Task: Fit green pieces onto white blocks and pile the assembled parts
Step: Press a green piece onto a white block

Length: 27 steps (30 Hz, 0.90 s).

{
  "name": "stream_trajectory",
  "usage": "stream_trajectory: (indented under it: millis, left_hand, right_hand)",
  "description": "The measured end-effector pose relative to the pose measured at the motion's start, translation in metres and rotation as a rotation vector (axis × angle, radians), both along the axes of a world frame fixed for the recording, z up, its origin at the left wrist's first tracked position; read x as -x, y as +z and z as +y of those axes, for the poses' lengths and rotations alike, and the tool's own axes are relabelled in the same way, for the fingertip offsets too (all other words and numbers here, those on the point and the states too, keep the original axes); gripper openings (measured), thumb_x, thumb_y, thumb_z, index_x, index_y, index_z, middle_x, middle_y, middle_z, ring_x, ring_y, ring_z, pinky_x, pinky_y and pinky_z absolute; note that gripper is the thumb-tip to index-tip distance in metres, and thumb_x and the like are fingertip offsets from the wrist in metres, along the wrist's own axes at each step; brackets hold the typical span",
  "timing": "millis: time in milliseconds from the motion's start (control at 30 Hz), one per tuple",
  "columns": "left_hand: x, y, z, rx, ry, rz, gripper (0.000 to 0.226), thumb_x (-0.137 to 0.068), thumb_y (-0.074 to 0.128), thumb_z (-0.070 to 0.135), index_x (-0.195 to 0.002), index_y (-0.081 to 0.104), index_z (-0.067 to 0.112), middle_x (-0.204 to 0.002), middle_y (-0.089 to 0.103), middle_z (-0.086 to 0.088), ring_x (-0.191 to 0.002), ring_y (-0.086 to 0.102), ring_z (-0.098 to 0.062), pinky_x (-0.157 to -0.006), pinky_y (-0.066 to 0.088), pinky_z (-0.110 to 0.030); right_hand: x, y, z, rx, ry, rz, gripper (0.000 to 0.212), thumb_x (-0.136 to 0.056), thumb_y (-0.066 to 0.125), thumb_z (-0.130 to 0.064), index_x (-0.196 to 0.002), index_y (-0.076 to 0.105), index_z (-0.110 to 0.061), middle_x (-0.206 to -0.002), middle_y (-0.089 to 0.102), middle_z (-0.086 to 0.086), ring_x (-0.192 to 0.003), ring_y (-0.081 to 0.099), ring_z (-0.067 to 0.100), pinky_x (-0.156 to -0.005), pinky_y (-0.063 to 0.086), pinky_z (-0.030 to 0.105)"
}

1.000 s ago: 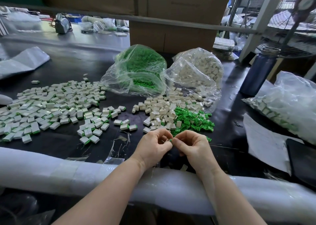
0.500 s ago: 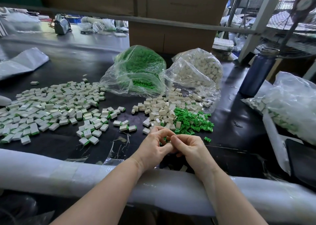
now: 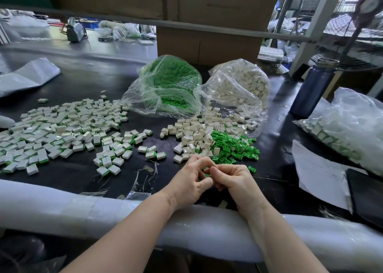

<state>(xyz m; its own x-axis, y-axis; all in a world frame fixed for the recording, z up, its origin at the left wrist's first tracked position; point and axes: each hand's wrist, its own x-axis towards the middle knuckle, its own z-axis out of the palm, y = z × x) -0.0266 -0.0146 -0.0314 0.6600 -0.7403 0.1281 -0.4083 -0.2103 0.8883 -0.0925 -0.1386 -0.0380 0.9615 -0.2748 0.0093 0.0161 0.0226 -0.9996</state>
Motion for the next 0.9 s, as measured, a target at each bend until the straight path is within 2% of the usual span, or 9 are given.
stream_trajectory:
  millis: [200, 467, 600, 733, 900]
  left_hand:
    - [-0.0016, -0.0013, -0.0005, -0.026, -0.006, 0.004, 0.018, -0.086, 0.051, 0.000, -0.097, 0.057, 0.013, -0.110, 0.045, -0.010, -0.085, 0.055, -0.030, -0.086, 0.049, -0.036]
    - [-0.0020, -0.0029, 0.0004, -0.047, -0.035, -0.003, 0.024, -0.087, 0.053, 0.005, -0.087, 0.052, 0.029, -0.108, 0.044, -0.002, -0.081, 0.050, -0.017, -0.086, 0.048, -0.032]
    - [-0.0019, -0.0031, 0.0009, -0.059, -0.043, -0.016, 0.027, -0.087, 0.053, 0.007, -0.086, 0.050, 0.033, -0.107, 0.044, -0.001, -0.087, 0.053, -0.026, -0.087, 0.048, -0.037]
    - [-0.0022, -0.0026, 0.0007, -0.057, -0.037, -0.045, 0.031, -0.086, 0.053, 0.006, -0.083, 0.048, 0.037, -0.106, 0.044, -0.002, -0.088, 0.053, -0.028, -0.087, 0.047, -0.041]
    - [-0.0027, -0.0039, 0.0006, -0.064, -0.044, -0.058, 0.024, -0.087, 0.053, 0.008, -0.089, 0.050, 0.031, -0.107, 0.044, -0.004, -0.087, 0.053, -0.027, -0.087, 0.048, -0.040]
  right_hand:
    - [0.0001, -0.0005, -0.0001, 0.011, -0.007, -0.008, 0.018, -0.085, 0.062, -0.010, -0.071, 0.074, -0.005, -0.052, 0.053, 0.001, -0.049, 0.044, 0.006, -0.049, 0.038, 0.015]
    - [0.0013, 0.0013, -0.0001, -0.031, 0.011, 0.015, 0.022, -0.085, 0.062, -0.007, -0.067, 0.075, -0.010, -0.049, 0.055, -0.001, -0.046, 0.047, 0.007, -0.048, 0.042, 0.018]
    - [0.0013, 0.0018, 0.0007, -0.029, -0.001, 0.024, 0.023, -0.085, 0.062, -0.006, -0.065, 0.074, -0.009, -0.050, 0.054, 0.002, -0.048, 0.045, 0.010, -0.049, 0.041, 0.021]
    - [0.0015, 0.0021, 0.0011, -0.033, -0.009, 0.025, 0.028, -0.085, 0.061, -0.003, -0.060, 0.072, -0.009, -0.047, 0.052, 0.000, -0.044, 0.044, 0.008, -0.045, 0.039, 0.018]
    - [0.0019, 0.0014, 0.0000, -0.029, -0.013, 0.018, 0.032, -0.085, 0.061, -0.004, -0.056, 0.071, -0.011, -0.044, 0.052, -0.003, -0.042, 0.045, 0.006, -0.043, 0.038, 0.016]
